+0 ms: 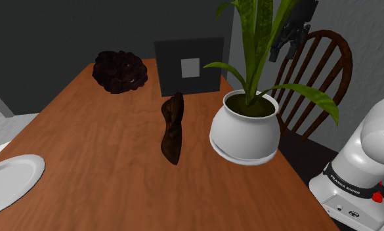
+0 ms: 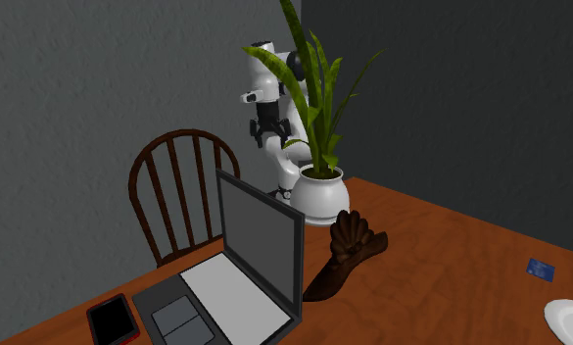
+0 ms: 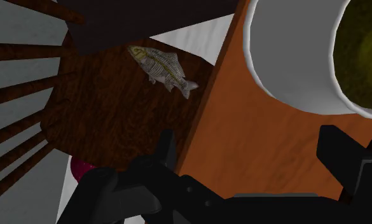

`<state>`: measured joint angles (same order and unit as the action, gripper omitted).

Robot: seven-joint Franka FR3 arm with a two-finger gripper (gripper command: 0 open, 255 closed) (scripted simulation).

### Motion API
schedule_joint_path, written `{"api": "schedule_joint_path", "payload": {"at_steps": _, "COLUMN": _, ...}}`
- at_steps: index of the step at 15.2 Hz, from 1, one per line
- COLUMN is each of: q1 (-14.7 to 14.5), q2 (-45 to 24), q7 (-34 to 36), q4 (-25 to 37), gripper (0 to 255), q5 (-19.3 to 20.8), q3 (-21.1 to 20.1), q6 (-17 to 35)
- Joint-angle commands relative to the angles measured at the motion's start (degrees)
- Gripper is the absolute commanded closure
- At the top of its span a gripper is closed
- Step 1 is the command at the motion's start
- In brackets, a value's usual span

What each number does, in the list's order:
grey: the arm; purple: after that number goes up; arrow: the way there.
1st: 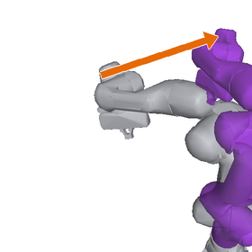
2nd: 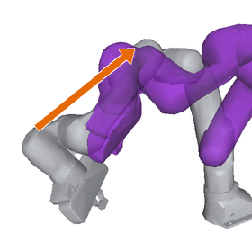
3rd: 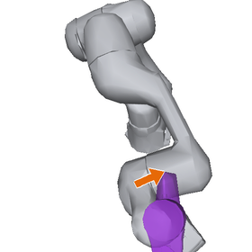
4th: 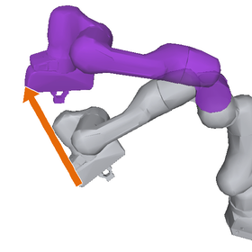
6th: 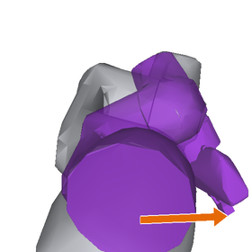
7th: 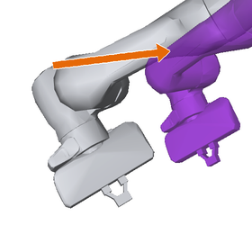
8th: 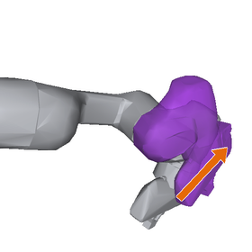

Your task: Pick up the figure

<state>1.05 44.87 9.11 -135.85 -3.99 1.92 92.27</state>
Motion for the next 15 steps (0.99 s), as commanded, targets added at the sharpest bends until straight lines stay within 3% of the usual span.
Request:
{"api": "schedule_joint_path", "payload": {"at_steps": 1, "q1": 0.0, "q2": 0.0, "q7": 0.0, "q4": 0.0, "gripper": 0, "q5": 0.0, "q3": 0.0, "q6": 0.0}}
{"api": "schedule_joint_path", "payload": {"at_steps": 9, "q1": -1.57, "q2": -7.55, "q7": 12.75, "q4": 0.07, "gripper": 0, "q5": -4.2, "q3": -10.37, "q6": 11.69}}
{"api": "schedule_joint_path", "payload": {"at_steps": 15, "q1": -1.42, "q2": -16.59, "q7": 22.69, "q4": 3.91, "gripper": 0, "q5": -4.18, "q3": -18.02, "q6": 19.81}}
